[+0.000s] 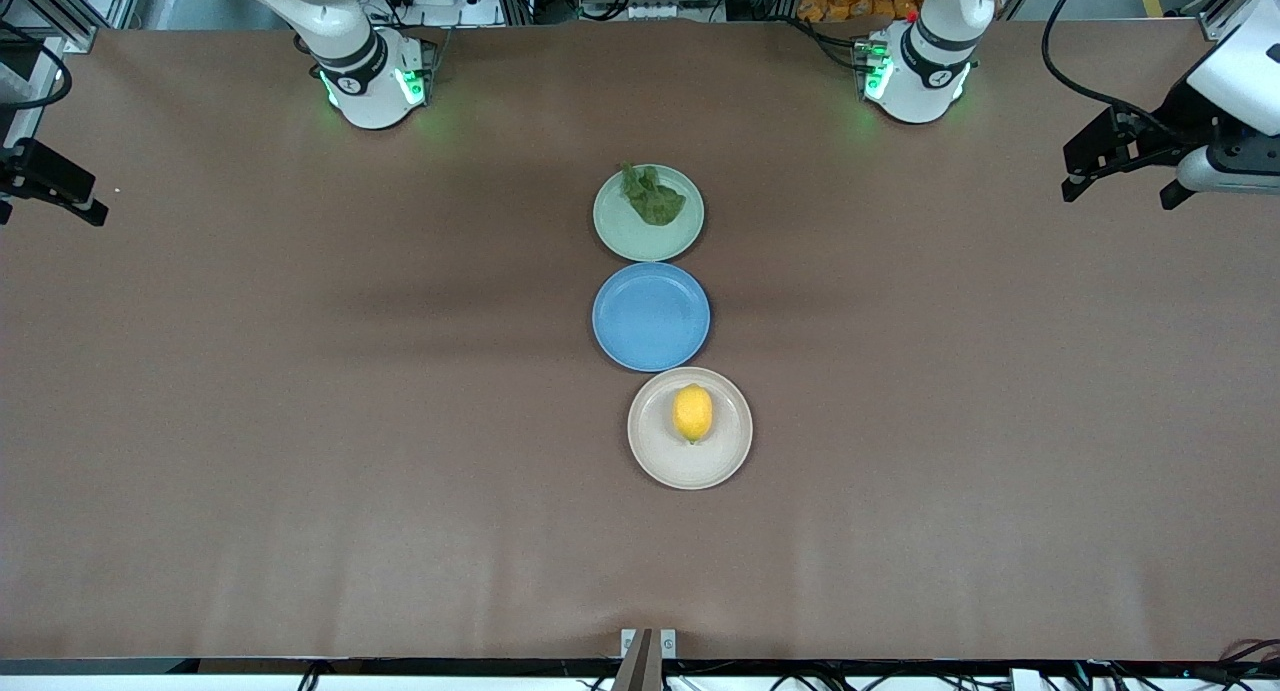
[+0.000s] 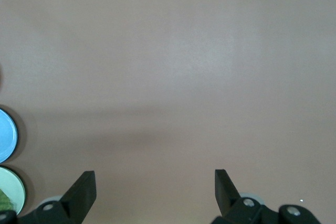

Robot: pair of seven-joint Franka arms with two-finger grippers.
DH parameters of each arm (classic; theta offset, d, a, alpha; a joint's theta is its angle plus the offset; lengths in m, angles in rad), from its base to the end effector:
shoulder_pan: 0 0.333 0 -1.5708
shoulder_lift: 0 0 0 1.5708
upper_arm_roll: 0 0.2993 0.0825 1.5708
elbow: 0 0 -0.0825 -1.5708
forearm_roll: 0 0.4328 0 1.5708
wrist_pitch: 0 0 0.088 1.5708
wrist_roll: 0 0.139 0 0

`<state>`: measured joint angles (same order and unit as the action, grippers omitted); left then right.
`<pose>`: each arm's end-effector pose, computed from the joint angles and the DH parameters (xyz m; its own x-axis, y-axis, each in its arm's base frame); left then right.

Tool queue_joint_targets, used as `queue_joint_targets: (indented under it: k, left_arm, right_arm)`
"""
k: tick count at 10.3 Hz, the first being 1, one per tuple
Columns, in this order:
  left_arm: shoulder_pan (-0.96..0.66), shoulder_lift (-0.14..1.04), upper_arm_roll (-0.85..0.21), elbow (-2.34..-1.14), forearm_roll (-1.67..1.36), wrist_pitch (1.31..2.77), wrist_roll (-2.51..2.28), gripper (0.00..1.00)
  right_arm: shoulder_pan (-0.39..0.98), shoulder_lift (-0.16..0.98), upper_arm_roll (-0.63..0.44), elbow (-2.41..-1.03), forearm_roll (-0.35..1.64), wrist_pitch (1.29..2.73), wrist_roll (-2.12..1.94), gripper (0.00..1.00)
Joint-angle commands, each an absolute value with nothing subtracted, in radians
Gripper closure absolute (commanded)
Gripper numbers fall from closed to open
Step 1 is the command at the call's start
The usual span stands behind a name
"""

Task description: Place lemon and lettuce in plates

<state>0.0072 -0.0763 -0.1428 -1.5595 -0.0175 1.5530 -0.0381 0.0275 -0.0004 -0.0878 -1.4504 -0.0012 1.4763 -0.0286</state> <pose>0.5750 -0.0839 0.6248 0.9928 -0.0977 0.0687 -0.0985 -0.9951 0.0092 0.5926 -0.0360 0.6297 0.9991 -0.0318 0.0263 -0.0318 -0.9995 0.0019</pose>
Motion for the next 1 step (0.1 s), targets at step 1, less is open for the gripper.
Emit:
queue_joint_targets:
  k: [1]
  left_arm:
    - [0.017, -0.067, -0.144, -1.532, -0.037, 1.529, -0.009, 0.0]
  right_arm:
    - [0.015, -0.015, -0.077, -1.448, 0.005, 1.462, -0.026, 0.0]
